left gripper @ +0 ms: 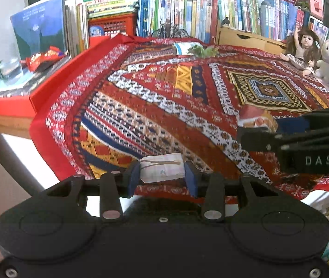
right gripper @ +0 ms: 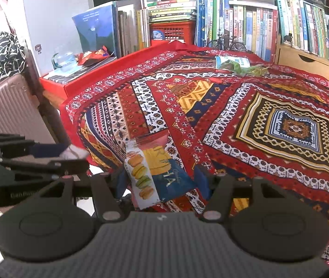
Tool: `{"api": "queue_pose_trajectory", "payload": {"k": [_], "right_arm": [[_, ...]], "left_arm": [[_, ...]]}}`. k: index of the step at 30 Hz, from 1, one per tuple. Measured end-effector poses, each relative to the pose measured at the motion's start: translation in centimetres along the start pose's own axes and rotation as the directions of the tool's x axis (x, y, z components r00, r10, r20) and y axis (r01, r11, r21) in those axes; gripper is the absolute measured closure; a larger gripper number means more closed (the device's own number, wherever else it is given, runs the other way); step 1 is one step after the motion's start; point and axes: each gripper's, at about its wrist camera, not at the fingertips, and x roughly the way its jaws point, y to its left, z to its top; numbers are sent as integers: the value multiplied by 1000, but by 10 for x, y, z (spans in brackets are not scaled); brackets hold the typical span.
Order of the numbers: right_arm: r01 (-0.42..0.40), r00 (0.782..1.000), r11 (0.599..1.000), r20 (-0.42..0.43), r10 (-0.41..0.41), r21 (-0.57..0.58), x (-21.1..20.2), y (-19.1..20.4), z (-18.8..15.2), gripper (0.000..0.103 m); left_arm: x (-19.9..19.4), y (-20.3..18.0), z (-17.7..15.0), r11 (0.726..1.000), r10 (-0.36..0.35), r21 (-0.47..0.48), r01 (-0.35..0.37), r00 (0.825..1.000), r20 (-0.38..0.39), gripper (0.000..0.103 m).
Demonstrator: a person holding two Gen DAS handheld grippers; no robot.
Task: Organize books
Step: 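Carry the paper and snack packet past the bed edge and open both grippers over the bin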
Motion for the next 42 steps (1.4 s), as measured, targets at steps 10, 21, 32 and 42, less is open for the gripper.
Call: {"api": "queue_pose_trajectory", "payload": {"k": [10,21,32,42], "right_arm": [[3,1000,1000,-13,-3,25,6,0,1,39],[-15,999,1000,-31,15,18,16,7,2,39],[-78,993,996,-96,74,-41,28,24,-5,14],[-43,997,995,-73,37,-85,28,31,-3,0]], "left_arm": [[5,9,2,999,-30,-41,29,999,-14,50],[7,23,5,998,8,-56,-9,1000,-11,29],[4,48,5,992,70,-107,-70,998,-7,29],[4,49,6,990,86,-110,-86,996,-7,28]]}}
